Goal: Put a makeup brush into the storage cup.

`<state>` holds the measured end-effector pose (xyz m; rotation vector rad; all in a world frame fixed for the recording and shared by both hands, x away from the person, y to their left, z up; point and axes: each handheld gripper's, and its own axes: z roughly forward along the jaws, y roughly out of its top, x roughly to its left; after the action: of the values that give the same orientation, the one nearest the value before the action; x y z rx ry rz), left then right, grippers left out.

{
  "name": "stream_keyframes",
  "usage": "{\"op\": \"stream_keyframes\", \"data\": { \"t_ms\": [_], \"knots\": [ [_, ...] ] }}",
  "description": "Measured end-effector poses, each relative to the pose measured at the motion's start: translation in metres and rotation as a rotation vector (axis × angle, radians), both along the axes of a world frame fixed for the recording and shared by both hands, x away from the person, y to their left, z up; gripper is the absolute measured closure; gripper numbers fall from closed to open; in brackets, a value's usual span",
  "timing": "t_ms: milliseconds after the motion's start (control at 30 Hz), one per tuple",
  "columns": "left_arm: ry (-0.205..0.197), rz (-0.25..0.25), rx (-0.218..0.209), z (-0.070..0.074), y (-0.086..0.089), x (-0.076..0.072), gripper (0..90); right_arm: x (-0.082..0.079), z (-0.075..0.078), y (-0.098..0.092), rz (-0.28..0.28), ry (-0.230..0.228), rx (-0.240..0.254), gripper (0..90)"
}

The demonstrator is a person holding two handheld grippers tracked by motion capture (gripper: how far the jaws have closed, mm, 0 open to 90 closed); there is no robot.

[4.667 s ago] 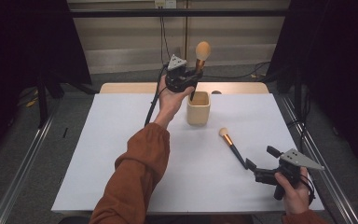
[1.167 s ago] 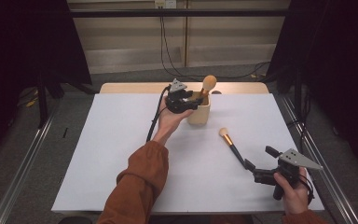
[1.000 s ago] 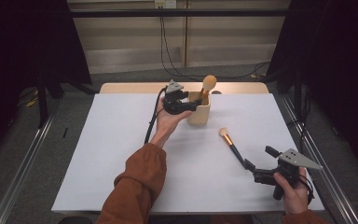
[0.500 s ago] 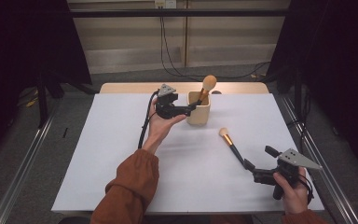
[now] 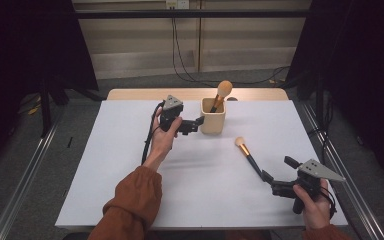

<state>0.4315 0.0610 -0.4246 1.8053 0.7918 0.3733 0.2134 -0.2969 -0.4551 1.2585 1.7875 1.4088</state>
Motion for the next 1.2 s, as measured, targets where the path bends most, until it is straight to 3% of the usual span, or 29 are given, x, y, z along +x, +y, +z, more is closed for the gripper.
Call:
{"op": "stream_keyframes", "data": {
  "t_ms": [100,133,333,400,600,700,833,900,967,1100,1200],
  "knots": [
    [0.029,-0.004,-0.045,-0.004,0.006,-0.003,3.9,0.000,0.000,0.000,-0.002,0.001,0.001,0.0],
    [0.022,-0.016,-0.068,-0.006,0.008,-0.005,3.7,0.000,0.000,0.000,-0.003,0.002,0.001,0.0],
    [-0.022,0.010,-0.057,-0.008,0.021,-0.013,3.5,0.000,0.000,0.000,-0.006,0.001,0.001,0.0],
    [0.001,0.015,-0.081,-0.007,0.024,-0.016,2.8,0.000,0.000,0.000,-0.007,0.002,0.000,0.0],
    [-0.047,0.039,0.005,0.004,0.035,-0.028,2.9,0.000,0.000,0.000,-0.007,0.002,-0.001,0.0],
    [-0.030,0.051,0.001,0.005,0.045,-0.032,2.9,0.000,0.000,0.000,-0.007,0.003,0.000,0.0],
    [-0.038,0.022,-0.010,0.003,0.056,-0.039,2.9,0.000,0.000,0.000,-0.007,0.002,0.000,0.0],
    [-0.048,0.021,0.012,0.002,0.059,-0.042,2.9,0.000,0.000,0.000,-0.008,0.002,-0.002,0.0],
    [-0.049,0.021,0.009,0.001,0.062,-0.046,3.6,0.000,0.000,0.000,-0.008,0.002,-0.003,0.0],
    [-0.057,0.029,0.014,0.001,0.072,-0.053,3.6,0.001,0.000,0.000,-0.007,0.001,-0.008,0.0],
    [-0.038,0.049,-0.001,-0.002,0.080,-0.059,3.6,0.000,0.000,0.000,-0.010,0.001,-0.005,0.0]
  ]
}}
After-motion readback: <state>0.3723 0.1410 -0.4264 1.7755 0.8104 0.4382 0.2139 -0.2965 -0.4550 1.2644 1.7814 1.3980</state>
